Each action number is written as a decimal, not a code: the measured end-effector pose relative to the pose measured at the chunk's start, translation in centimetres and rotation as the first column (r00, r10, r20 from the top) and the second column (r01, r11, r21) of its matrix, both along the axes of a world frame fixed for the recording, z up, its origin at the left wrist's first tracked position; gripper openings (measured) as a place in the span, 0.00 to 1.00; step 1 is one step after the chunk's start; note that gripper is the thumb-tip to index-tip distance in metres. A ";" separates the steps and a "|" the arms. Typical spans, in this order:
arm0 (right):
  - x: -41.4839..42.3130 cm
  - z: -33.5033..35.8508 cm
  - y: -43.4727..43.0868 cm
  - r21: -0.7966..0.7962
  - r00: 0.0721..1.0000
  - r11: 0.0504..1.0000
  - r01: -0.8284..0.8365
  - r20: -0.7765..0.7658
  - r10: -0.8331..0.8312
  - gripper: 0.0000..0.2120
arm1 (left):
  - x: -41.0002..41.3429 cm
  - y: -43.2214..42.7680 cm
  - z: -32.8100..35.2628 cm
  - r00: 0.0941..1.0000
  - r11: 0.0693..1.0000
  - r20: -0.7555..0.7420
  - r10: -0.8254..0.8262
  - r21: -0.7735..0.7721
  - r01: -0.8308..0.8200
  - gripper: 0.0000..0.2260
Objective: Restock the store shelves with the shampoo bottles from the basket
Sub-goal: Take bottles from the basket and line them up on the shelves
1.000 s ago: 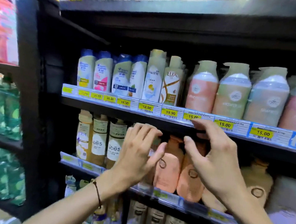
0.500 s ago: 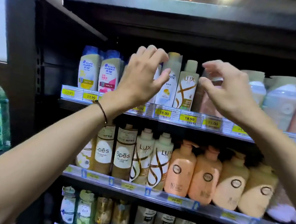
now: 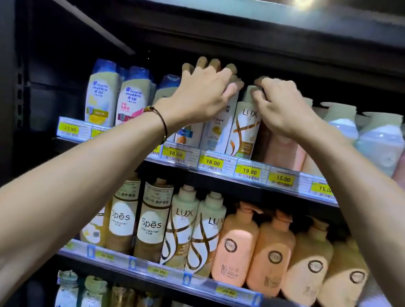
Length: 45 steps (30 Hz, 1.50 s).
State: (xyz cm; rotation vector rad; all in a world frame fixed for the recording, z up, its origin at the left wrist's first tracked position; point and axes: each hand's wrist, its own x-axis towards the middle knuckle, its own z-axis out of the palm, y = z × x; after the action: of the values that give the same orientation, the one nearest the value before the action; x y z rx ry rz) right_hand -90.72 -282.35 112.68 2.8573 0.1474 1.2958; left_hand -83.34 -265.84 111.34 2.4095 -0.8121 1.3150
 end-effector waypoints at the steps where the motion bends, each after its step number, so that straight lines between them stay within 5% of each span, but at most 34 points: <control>1: 0.2 0.1 0.1 0.017 1.000 1.000 -0.010 -0.004 0.010 0.16 | 0.1 0.0 0.1 1.000 1.000 -0.001 -0.012 -0.006 0.012 0.18; 10: 1.2 0.2 0.0 0.369 0.981 0.910 -0.190 0.100 0.164 0.12 | 0.4 0.2 0.9 0.984 0.983 -0.078 -0.158 -0.111 0.149 0.16; 26: -0.5 0.0 0.8 0.375 0.984 0.911 -0.173 0.099 0.146 0.13 | 0.3 0.7 0.2 0.984 0.982 -0.046 -0.171 -0.090 0.166 0.19; 36: -0.3 0.9 5.1 0.067 0.957 0.979 -0.191 0.235 0.171 0.19 | 0.7 6.4 0.9 0.995 0.980 -0.027 -0.097 -0.179 0.090 0.16; 45: 2.0 2.5 10.1 -0.368 0.994 0.929 0.035 0.109 0.006 0.17 | 3.3 10.4 0.3 0.997 0.996 -0.018 0.080 -0.030 -0.081 0.17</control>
State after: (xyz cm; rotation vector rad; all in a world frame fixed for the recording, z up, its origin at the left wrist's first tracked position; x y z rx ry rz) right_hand -88.68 -272.21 115.19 2.4625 0.3306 1.2597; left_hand -80.07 -255.47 111.60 2.4491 -0.6924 1.3252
